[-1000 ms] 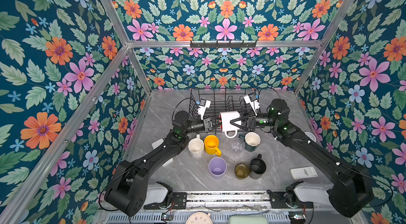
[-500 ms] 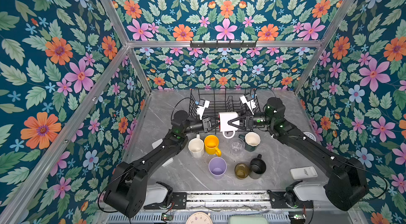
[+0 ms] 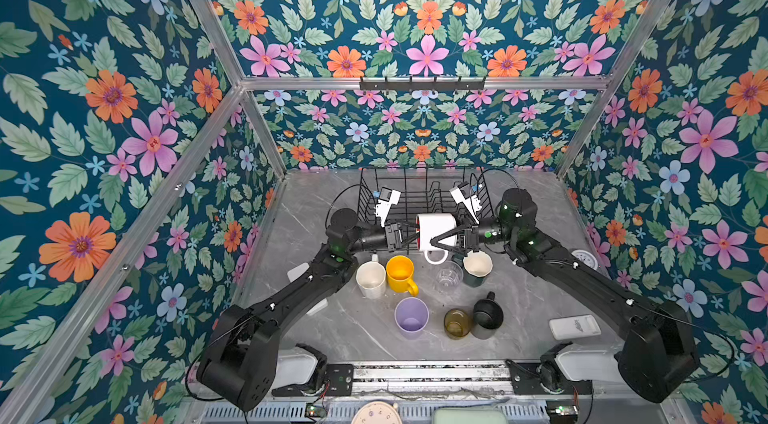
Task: Load the cups into the dish rack
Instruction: 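Grasp the held mug's body with the right gripper above the rack, then open the left gripper and withdraw it while the right gripper carries the mug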
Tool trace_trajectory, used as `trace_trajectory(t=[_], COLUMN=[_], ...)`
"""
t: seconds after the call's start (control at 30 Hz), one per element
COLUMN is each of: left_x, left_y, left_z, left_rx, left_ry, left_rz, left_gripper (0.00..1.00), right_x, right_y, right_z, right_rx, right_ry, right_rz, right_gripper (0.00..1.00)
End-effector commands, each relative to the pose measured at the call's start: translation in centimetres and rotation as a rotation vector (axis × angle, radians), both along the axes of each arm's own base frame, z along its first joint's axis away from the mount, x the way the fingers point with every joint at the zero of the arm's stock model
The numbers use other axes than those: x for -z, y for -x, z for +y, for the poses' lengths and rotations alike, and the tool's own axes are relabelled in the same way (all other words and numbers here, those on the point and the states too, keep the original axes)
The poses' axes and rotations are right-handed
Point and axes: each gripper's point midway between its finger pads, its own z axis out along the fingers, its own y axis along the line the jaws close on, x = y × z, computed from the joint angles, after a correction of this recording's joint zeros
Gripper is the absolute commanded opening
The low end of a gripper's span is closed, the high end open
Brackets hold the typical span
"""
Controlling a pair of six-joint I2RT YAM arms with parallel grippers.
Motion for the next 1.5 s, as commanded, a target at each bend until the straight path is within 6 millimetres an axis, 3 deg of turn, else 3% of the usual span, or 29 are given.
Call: trace_trajectory(t=[0.0,0.47,0.63,0.9,1.0,1.03,1.1,1.2,1.3,1.47], left_x=[-2.0,-1.3,-1.3,-1.2,-1.2,-1.2,-1.2,-0.9,-0.9,-0.4], left_y=[0.3,0.7,1.0,0.9,0.7,0.7,0.6,0.4,0.3,-0.2], left_z=[0.2,-0.2,-0.4,-0.5,-0.5,-0.5,-0.5,-0.6,-0.5,-0.1], left_rx=[0.006,0.038,0.047,0.051,0.043,0.040,0.037,0.028,0.017,-0.035], left_ry=[0.050,0.050,0.052,0.047,0.041,0.042,0.038,0.018,0.011,-0.047], left_rz=[-0.072,-0.042,-0.043,-0.039,-0.037,-0.038,-0.040,-0.034,-0.036,-0.047], left_gripper=[0.00,0.00,0.00,0.00,0.00,0.00,0.00,0.02,0.13,0.59], right_x=[-0.1,-1.0,-0.8,-0.3,-0.3,-0.3,-0.3,-0.4,-0.7,-1.3], right_y=[0.0,0.0,0.0,-0.1,-0.5,-0.6,-0.6,-1.3,-1.5,-2.1], right_z=[-0.2,-0.1,0.1,0.1,0.1,0.2,0.2,0.2,0.2,-0.7], right_rx=[0.018,0.020,0.009,0.018,0.037,0.038,0.042,0.080,0.092,0.146], right_ry=[0.000,-0.019,-0.016,-0.004,0.005,0.011,0.017,0.020,0.024,0.055], right_rz=[-0.024,-0.048,-0.035,-0.028,-0.011,-0.002,0.005,0.017,0.029,0.036], right_gripper=[0.97,0.97,0.88,0.57,0.33,0.19,0.02,0.00,0.00,0.00])
